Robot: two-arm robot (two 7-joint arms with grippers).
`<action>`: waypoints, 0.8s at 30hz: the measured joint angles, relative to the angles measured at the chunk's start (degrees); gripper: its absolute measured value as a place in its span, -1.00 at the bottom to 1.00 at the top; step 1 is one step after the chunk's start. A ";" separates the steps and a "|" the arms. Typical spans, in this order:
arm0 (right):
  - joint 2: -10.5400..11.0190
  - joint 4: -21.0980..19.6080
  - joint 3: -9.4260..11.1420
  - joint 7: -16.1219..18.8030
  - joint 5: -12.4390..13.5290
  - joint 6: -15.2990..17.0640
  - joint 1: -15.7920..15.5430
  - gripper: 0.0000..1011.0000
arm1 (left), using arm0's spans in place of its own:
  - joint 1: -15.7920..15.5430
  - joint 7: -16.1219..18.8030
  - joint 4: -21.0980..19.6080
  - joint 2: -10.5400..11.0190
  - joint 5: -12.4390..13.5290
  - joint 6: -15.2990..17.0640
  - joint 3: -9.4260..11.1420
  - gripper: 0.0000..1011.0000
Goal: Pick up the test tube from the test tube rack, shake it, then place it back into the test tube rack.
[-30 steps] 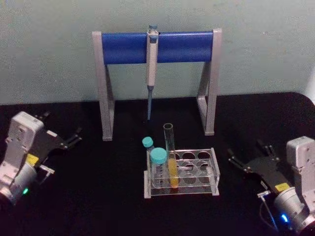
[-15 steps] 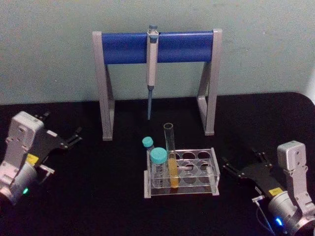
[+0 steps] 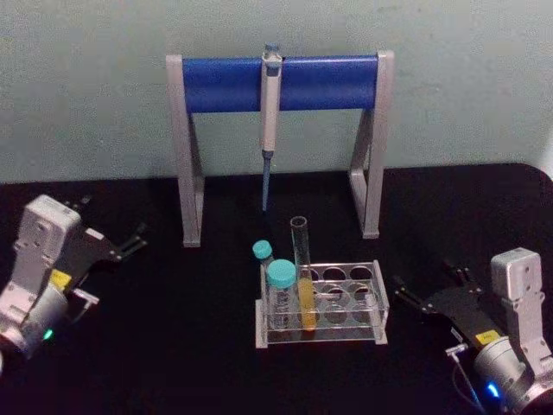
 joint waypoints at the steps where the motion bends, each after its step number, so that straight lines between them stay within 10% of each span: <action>1: 0.00 -0.01 0.00 0.00 0.00 0.00 0.00 0.98 | 0.00 0.00 0.00 0.00 0.00 0.00 0.00 0.98; 24: 0.09 -0.11 -0.02 -0.08 0.05 -0.09 -0.05 0.98 | 0.00 0.00 0.00 0.00 0.00 0.00 0.00 0.98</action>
